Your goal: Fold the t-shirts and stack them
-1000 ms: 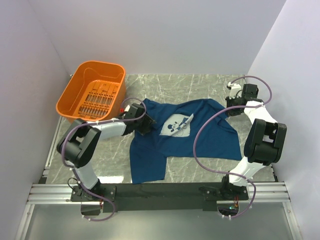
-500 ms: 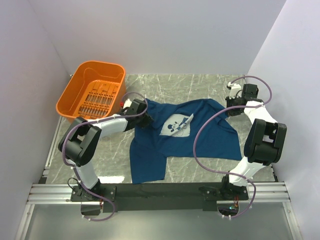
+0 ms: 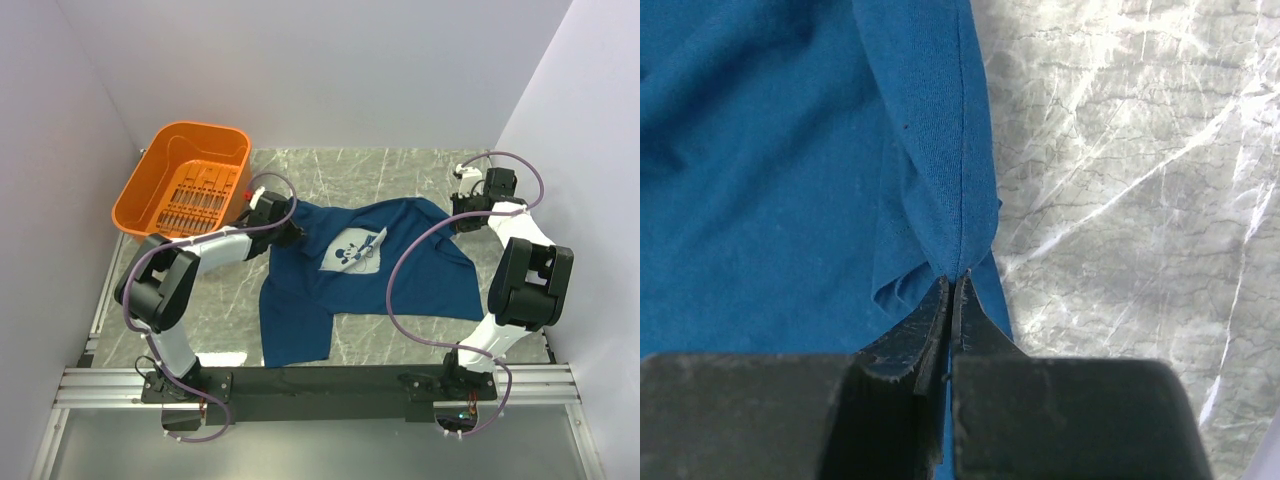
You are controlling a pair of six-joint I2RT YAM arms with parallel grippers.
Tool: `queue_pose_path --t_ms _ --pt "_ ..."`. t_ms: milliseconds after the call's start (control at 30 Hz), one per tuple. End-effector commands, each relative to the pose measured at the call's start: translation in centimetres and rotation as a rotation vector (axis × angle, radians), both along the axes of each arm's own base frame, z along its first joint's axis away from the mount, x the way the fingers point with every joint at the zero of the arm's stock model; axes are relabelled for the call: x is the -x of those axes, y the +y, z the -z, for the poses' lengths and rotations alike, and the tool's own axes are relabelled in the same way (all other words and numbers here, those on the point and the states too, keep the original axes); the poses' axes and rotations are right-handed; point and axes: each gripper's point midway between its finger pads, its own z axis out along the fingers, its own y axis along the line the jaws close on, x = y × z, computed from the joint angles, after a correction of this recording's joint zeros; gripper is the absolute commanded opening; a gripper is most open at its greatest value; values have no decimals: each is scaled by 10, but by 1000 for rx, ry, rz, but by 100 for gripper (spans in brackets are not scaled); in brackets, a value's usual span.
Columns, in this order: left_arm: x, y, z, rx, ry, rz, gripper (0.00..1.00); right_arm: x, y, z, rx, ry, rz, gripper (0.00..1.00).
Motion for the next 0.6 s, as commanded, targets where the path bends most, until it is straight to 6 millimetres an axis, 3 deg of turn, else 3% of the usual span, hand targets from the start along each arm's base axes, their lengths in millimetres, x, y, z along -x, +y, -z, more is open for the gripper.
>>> queue_pose_path --t_ms 0,300,467,567 --pt "-1 -10 -13 48 -52 75 22 -7 -2 -22 -10 -62 3 0" --pt "21 17 -6 43 24 -18 55 -9 -3 -23 -9 -64 8 0" --pt "38 16 -3 123 83 -52 59 -10 -2 -22 -22 -61 10 0" --pt "39 9 2 155 109 -44 59 -11 0 -24 -32 -61 10 0"
